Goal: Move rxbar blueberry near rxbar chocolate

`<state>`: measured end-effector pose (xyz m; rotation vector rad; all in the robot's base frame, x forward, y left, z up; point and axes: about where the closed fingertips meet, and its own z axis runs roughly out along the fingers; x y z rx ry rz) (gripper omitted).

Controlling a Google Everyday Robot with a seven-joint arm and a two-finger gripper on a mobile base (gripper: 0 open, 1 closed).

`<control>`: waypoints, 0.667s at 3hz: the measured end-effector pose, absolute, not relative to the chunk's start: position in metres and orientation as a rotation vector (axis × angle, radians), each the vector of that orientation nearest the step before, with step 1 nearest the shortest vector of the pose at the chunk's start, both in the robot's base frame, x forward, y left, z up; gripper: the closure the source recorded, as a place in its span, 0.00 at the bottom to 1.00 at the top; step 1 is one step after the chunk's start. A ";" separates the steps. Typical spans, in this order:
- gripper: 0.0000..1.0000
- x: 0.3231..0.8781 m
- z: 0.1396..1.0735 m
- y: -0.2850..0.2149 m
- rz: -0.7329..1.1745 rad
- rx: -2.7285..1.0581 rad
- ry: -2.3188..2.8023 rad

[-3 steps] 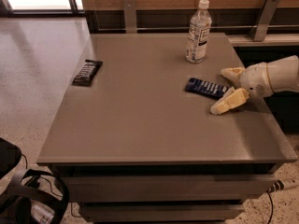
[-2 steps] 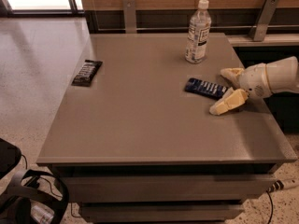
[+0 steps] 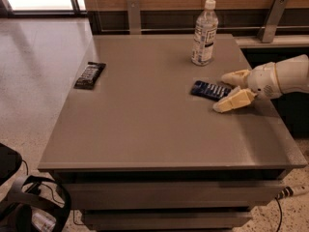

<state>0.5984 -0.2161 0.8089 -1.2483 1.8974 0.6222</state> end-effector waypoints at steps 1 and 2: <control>0.94 0.598 0.811 -0.216 0.622 -1.248 1.897; 1.00 0.598 0.814 -0.216 0.622 -1.248 1.897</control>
Offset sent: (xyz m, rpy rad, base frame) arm 0.0000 0.0000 0.0017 0.0000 0.0000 -0.0001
